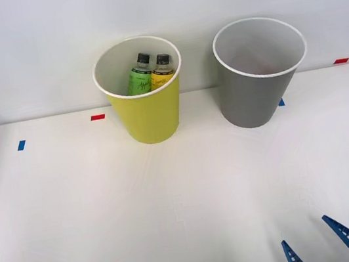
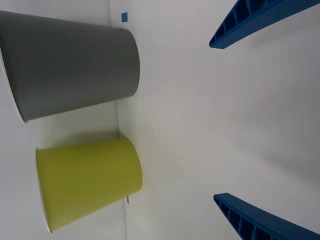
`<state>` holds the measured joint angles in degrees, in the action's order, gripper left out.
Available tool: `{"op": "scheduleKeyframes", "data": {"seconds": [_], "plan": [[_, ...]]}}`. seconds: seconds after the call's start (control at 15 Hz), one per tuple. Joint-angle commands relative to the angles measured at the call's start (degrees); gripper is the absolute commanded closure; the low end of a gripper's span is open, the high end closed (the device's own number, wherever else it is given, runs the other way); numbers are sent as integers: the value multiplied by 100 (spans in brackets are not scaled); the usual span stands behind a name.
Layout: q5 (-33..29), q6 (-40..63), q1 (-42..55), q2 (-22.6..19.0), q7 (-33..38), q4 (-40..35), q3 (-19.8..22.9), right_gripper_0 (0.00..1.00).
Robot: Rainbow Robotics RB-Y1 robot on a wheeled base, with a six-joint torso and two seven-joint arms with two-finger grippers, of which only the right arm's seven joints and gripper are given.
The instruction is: Put cans in the gray bin, plastic bottles in the light green bin
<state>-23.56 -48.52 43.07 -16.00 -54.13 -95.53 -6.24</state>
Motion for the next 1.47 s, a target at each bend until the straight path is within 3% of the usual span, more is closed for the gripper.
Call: {"op": "scheduleKeyframes", "data": {"seconds": [0.07,1.47], "plan": [[0,1,0,0,-1,-1,0,0],[0,1,0,0,-1,-1,0,0]]}}
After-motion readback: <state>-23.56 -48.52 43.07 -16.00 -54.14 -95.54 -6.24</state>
